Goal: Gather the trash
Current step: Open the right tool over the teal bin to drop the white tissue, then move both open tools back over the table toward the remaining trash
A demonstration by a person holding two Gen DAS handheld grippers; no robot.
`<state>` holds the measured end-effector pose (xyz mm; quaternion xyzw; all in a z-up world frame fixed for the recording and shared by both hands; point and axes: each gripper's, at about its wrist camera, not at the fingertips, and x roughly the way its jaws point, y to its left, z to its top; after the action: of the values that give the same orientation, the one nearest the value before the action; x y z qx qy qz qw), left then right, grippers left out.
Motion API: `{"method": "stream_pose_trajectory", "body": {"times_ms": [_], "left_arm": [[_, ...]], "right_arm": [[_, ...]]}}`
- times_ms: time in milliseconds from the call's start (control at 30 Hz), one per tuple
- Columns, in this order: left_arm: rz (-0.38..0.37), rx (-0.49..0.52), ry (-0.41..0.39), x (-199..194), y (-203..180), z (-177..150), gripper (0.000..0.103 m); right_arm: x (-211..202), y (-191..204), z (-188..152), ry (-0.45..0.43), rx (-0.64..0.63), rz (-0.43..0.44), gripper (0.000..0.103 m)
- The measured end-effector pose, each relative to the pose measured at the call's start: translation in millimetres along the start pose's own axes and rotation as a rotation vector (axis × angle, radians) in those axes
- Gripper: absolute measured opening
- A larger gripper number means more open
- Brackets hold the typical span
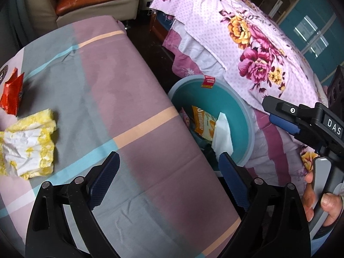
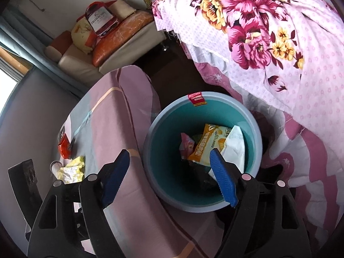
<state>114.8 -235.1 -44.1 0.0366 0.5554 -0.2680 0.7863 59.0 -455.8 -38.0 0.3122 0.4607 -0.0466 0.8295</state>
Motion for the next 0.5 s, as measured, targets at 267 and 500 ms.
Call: {"method": "stream_pose_trajectory", "body": {"times_ms": [267,500], "left_arm": [[0.000,-0.052,-0.029,-20,28,-13,0.096],[0.011,-0.121,-0.056,-41,67,-29,0.096]], "right_arm": [[-1,35,-11,0.020,-0.056,0.003,0.075],[0,76,-19,0.031,-0.130,0.007,0.076]]}}
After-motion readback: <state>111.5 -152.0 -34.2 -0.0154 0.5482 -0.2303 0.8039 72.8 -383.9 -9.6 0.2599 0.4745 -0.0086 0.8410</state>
